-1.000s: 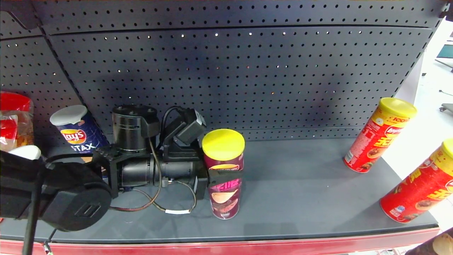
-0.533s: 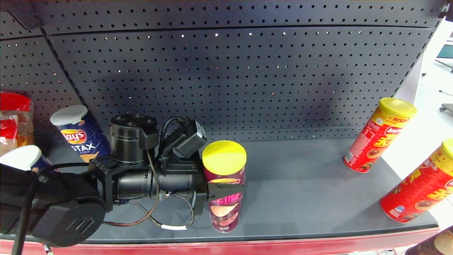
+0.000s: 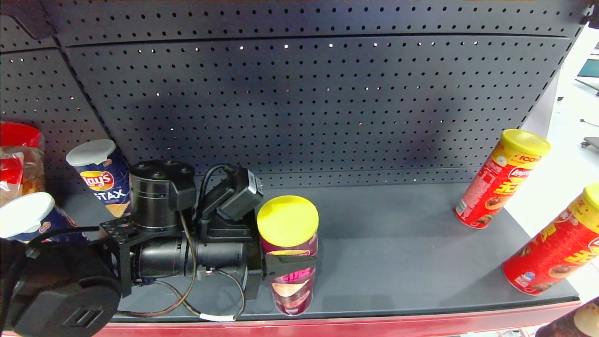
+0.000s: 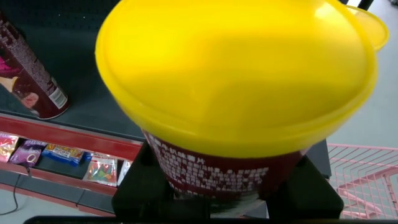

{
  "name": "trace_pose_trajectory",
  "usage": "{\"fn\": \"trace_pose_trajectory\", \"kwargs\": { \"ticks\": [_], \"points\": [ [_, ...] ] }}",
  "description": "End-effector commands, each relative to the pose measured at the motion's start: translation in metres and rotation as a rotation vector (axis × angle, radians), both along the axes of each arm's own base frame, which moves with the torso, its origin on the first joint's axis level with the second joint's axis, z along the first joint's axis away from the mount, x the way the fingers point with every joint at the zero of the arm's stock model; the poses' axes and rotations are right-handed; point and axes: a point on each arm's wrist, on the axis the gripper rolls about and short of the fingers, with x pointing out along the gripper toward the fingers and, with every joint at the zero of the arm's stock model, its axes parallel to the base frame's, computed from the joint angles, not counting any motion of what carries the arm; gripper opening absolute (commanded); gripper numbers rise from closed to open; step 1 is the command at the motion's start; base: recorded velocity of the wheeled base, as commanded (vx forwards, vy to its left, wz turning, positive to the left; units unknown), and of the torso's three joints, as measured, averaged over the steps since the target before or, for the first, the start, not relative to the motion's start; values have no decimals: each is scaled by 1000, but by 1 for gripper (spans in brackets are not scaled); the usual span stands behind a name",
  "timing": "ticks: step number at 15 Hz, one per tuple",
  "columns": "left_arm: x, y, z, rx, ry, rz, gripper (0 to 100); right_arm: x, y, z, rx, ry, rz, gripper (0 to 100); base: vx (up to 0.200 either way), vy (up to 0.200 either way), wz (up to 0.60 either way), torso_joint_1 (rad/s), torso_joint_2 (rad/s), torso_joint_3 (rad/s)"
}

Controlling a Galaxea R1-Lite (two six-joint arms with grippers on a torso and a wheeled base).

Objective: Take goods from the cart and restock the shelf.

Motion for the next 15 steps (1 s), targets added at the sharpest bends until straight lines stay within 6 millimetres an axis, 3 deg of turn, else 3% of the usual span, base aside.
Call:
{"fn": "trace_pose_trajectory", "kwargs": {
  "ticks": [1, 12, 13, 15],
  "points": [
    [-1, 1, 0, 1, 4, 1, 0, 1, 0, 1, -1, 2, 2, 0, 0, 0, 0, 0, 0, 0],
    [-10, 7, -3, 8, 23, -2, 0, 2, 0, 0, -1, 9, 2, 0, 0, 0, 0, 0, 0, 0],
    [-10, 7, -3, 9, 24, -2, 100, 2, 0, 0, -1, 9, 2, 0, 0, 0, 0, 0, 0, 0],
    [-10, 7, -3, 8, 24, 1, 100, 2, 0, 0, -1, 9, 5, 0, 0, 0, 0, 0, 0, 0]
  ]
}}
